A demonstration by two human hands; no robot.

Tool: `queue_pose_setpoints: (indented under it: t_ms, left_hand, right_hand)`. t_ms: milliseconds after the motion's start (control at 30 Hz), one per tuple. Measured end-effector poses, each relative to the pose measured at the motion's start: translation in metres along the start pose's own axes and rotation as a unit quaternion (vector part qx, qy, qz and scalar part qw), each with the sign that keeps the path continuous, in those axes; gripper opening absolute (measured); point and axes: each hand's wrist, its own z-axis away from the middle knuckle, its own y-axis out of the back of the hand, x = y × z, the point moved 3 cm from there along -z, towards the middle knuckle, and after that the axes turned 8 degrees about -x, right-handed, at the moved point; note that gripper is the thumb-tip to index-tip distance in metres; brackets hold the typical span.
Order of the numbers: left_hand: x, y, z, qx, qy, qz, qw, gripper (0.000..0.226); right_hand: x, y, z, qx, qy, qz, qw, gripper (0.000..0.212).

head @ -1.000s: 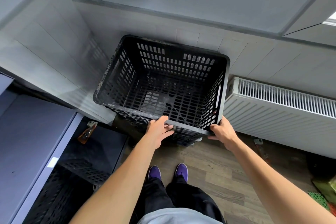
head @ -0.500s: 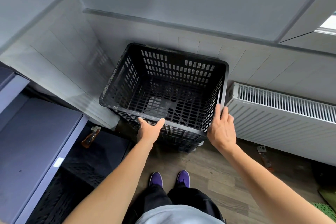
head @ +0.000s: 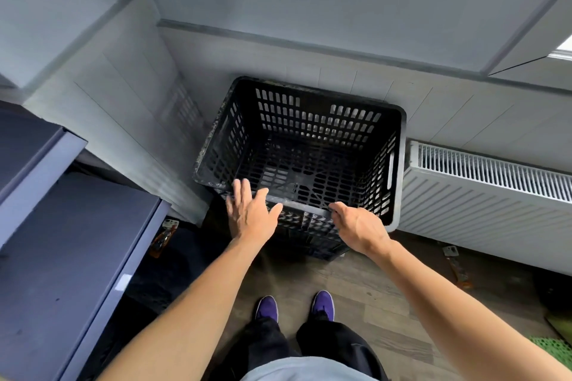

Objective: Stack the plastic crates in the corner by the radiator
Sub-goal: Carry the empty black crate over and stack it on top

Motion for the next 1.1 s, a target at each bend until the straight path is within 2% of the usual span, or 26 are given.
queue_pose_setpoints:
  t_ms: [100, 233, 400, 500, 767, 1100]
  left_hand:
    - [-0.014, 0.011, -0.014, -0.026, -0.043, -0.036, 0.998, 0.047]
    - [-0.033, 0.026, -0.038, -0.070, -0.080, -0.059, 0.993, 0.038]
    - [-0.054, 0.037, -0.058, -0.164, -0.125, -0.090, 0.974, 0.049]
    - [-0.057, 0.037, -0.062, -0.191, -0.140, -0.104, 0.966, 0.046]
    - [-0.058, 0.035, -0.079, -0.194, -0.156, -0.094, 0.964, 0.039]
    - [-0.057, 0.033, -0.075, -0.209, -0.153, -0.112, 0.959, 0.044]
  right_hand:
    - [-0.009, -0.003, -0.005, -0.015, -0.021, 0.029, 0.999, 0.037]
    - [-0.014, -0.009, -0.005, -0.028, -0.052, 0.007, 0.998, 0.044]
    - [-0.023, -0.012, -0.010, -0.035, -0.106, -0.004, 0.994, 0.057]
    - [-0.024, -0.013, -0.012, -0.034, -0.122, 0.002, 0.992, 0.059]
    - [-0.029, -0.004, -0.022, -0.051, -0.139, 0.014, 0.989, 0.052]
    - [-0.029, -0.007, -0.017, -0.052, -0.141, -0.014, 0.988, 0.057]
